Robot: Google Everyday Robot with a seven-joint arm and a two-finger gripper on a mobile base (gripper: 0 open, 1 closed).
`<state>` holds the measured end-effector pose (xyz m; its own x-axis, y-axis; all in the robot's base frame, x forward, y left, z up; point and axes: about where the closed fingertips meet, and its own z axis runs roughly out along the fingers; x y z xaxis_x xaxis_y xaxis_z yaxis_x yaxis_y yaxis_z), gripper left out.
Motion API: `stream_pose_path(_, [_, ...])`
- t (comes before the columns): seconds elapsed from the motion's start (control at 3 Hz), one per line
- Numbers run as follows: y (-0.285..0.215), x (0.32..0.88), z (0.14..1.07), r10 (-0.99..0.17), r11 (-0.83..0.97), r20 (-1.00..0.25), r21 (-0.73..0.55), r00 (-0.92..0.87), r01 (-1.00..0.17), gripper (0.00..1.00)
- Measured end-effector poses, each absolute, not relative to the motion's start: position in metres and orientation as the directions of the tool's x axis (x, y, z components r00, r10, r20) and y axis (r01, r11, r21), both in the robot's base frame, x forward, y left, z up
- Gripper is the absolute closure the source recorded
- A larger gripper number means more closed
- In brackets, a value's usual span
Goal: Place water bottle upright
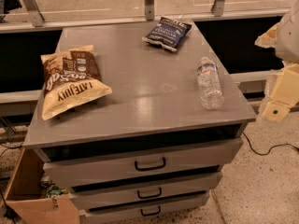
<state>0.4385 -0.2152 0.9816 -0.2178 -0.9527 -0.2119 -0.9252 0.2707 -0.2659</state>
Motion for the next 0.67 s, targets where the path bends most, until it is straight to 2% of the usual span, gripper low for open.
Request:
stream_pose_path(0.33, [-0.215,0.439,0.982,-0.953,0.271,-0.212,-0.266,-0.218,-0.925,0.0])
stream_pose_path(0.67, [-0.204,0.48,0.968,-0.935,0.31,-0.26,-0.263,-0.242,-0.914,0.0])
